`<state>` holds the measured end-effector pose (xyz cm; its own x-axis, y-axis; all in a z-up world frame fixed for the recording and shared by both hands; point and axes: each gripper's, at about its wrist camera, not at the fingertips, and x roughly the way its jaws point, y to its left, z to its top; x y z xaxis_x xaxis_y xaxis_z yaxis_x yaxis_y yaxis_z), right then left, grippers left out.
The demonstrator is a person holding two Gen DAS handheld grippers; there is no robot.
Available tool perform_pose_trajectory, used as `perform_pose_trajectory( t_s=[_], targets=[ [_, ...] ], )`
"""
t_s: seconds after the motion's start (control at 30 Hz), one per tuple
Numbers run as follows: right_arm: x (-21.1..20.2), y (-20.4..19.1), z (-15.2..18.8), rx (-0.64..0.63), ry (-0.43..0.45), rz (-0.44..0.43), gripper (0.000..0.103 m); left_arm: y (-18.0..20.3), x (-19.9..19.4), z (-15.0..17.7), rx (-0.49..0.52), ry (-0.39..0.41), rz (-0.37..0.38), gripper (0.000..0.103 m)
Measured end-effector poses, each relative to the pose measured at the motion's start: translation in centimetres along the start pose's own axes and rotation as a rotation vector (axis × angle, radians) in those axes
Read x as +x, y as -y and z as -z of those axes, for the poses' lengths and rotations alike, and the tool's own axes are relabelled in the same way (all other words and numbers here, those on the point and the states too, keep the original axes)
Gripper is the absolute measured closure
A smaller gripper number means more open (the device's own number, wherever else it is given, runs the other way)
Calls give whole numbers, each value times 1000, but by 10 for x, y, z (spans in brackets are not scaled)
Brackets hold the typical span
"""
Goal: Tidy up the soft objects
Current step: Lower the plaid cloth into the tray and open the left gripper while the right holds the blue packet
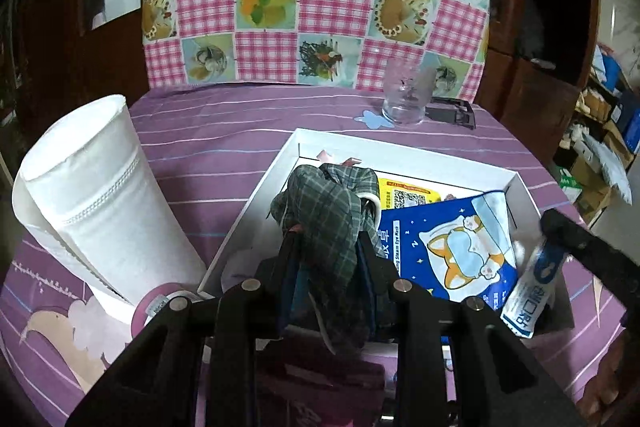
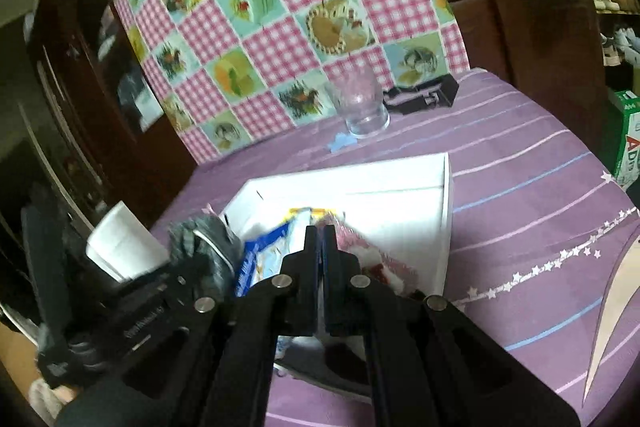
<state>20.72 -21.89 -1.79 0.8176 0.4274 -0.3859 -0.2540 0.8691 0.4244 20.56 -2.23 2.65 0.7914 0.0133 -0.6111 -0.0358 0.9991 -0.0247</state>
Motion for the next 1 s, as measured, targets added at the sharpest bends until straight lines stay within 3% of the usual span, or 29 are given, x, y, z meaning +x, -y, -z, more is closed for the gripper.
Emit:
perform_pose_trajectory(
  t_s=[0.17,0.27,0.43,0.53,0.67,0.73,0.83,1.0],
  targets=[
    [1,0,2,-50,23,86,100,4,2,3,27,8,-8,76],
    [-4,9,0,-10,79,124,100,7,4,4,43,15,3,75],
    [-6,16,-1,46,125,90,100,7,6,5,11,49,21,70],
    [-7,7,1,16,138,55,100,7,-1,4,-1,73,54,60],
    [5,2,3,0,65,47,100,6,-12,3,2,99,88,31],
    [15,7,4,15,-7,89,100,7,-14,2,11,94,92,26],
    [19,12,5,24,-43,72,100,7,-8,3,18,50,51,26],
    [13,-6,9,-130,-56,139,99,1,2,7,13,-19,39,26]
  ],
)
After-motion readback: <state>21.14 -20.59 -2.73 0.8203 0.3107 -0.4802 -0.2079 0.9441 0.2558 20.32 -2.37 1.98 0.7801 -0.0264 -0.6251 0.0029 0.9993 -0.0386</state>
